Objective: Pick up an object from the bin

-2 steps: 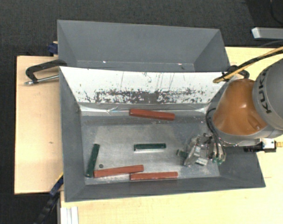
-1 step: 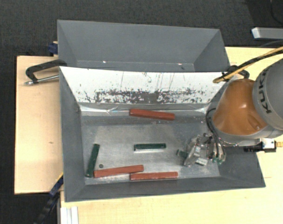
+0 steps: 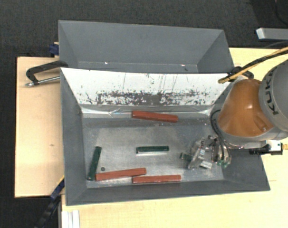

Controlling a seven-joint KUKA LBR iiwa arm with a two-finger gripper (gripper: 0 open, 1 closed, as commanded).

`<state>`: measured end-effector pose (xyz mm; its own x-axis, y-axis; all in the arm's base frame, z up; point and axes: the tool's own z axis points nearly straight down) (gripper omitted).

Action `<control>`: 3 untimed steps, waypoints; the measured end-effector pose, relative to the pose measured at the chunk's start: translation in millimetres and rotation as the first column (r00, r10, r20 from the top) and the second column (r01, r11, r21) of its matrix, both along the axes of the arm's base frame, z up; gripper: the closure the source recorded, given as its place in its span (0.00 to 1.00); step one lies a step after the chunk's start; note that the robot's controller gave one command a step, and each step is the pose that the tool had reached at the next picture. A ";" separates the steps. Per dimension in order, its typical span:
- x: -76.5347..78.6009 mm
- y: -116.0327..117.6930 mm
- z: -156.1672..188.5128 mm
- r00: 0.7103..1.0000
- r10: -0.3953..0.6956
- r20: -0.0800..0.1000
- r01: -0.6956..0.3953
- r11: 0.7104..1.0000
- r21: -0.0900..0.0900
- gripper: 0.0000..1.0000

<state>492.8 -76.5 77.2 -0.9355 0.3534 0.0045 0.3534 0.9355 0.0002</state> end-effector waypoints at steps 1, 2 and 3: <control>0.0 0.3 21.6 1.000 0.000 0.001 0.000 1.000 0.000 1.00; 3.1 0.0 35.2 1.000 0.001 0.012 -0.001 1.000 -0.002 1.00; 2.2 0.2 43.5 1.000 0.001 0.009 -0.001 1.000 -0.001 1.00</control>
Offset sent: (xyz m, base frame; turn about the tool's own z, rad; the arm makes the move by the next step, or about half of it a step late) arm 0.0000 0.0002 0.0113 0.0000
